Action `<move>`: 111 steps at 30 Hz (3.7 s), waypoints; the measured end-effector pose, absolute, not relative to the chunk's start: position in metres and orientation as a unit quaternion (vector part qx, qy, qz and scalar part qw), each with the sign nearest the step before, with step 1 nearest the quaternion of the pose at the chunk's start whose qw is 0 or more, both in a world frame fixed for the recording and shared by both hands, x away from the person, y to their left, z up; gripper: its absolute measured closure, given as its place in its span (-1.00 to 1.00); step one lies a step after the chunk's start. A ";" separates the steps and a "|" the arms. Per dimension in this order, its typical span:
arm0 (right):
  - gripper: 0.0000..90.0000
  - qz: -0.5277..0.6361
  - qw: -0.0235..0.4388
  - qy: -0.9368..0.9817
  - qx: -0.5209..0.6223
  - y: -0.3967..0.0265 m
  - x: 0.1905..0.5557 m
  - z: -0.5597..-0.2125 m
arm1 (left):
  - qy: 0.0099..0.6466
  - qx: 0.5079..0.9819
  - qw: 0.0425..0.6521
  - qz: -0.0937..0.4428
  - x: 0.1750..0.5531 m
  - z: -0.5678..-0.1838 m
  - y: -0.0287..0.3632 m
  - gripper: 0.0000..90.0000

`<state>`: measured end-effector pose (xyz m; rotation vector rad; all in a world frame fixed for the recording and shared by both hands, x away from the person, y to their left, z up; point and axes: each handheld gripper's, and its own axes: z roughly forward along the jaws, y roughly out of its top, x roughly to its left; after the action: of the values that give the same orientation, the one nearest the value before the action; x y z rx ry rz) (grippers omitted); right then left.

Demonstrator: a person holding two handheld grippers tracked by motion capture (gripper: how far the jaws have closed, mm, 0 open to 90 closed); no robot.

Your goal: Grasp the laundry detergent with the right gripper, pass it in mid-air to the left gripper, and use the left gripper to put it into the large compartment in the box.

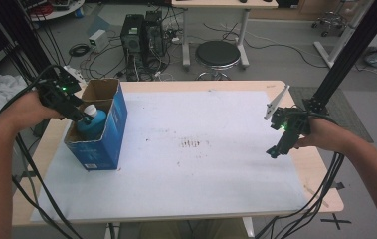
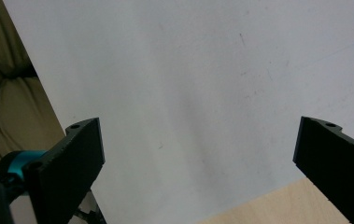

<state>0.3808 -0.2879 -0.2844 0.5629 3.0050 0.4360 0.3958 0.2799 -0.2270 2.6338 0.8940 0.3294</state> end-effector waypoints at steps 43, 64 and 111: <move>-0.98 0.168 0.033 0.968 0.185 -0.283 0.377 -0.276 | 0.144 0.969 0.194 0.059 0.407 -0.207 0.136 -0.41; -0.98 0.173 0.034 0.967 0.185 -0.279 0.377 -0.276 | 0.115 0.977 0.171 0.062 0.419 -0.229 0.098 -0.91; -0.98 0.178 0.035 0.966 0.186 -0.273 0.384 -0.279 | 0.093 0.983 0.152 0.053 0.426 -0.235 0.077 -0.91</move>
<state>0.3840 -0.2735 -0.2793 0.5726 2.9672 0.5463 0.4259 0.0772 -0.2353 2.8199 0.2671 0.1533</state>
